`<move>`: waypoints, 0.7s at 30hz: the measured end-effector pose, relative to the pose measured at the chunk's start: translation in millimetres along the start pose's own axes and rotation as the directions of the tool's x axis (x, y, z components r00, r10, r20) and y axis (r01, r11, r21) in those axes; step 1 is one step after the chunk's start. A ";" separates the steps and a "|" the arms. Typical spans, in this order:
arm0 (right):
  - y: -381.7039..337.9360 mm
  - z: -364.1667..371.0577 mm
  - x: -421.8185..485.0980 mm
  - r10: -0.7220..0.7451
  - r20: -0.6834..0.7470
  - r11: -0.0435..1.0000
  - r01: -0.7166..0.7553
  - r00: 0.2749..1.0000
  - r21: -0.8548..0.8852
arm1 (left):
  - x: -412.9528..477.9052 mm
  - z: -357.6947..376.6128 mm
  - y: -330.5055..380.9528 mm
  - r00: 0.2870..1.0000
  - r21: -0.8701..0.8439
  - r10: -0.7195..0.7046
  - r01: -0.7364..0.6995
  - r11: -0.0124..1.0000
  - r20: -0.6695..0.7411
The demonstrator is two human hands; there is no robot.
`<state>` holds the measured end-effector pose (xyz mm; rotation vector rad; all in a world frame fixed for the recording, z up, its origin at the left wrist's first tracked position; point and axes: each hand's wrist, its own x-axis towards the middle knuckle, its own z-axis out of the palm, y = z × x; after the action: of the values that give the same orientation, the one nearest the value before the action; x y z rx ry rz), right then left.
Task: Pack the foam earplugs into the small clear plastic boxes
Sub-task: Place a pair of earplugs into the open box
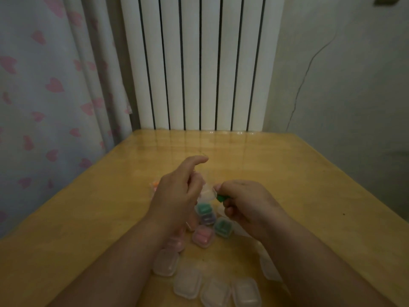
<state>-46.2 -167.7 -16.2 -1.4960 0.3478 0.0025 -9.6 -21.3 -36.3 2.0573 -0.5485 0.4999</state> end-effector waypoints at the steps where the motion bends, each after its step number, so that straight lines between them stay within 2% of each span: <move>1: 0.6 0.0 -0.6 -0.062 -0.028 0.998 0.062 0.998 -0.028 | 1.1 -0.6 0.0 1.000 0.010 0.001 -0.001 1.000 -0.011; 4: -0.3 -2.2 -3.4 -0.293 -0.143 0.956 0.293 0.945 -0.023 | 2.6 -1.1 1.0 0.999 0.129 0.040 -0.038 0.991 -0.019; 7: -0.6 -0.7 -9.6 -0.423 -0.101 0.902 0.429 0.900 0.046 | 1.4 2.2 3.6 0.999 0.197 0.011 -0.002 0.980 -0.043; 11: 6.3 6.6 -8.5 -0.566 -0.056 0.815 0.547 0.823 -0.191 | -0.7 3.4 7.8 0.994 0.127 -0.039 0.052 0.991 -0.103; 14: 9.6 6.0 -4.0 -0.652 -0.050 0.700 0.576 0.757 -0.422 | -1.0 -1.2 10.7 0.986 0.045 -0.098 0.104 0.994 -0.134; 16: 8.0 4.6 -5.7 -0.692 -0.047 0.638 0.580 0.720 -0.506 | 0.4 -4.9 11.6 0.984 0.079 -0.109 0.120 0.990 -0.141; 19: 7.9 5.7 -7.6 -0.706 -0.011 0.645 0.636 0.708 -0.424 | 1.4 -7.2 12.3 0.985 0.213 -0.085 0.116 0.970 -0.151; 21: 11.0 8.6 -6.0 -0.676 0.031 0.651 0.615 0.737 -0.445 | 1.0 -4.5 11.9 0.984 0.184 -0.110 0.135 0.974 -0.141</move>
<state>-52.3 -157.1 -25.2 -2.0037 -0.1192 -0.6488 -16.0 -23.3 -25.5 2.2080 -0.3026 0.6292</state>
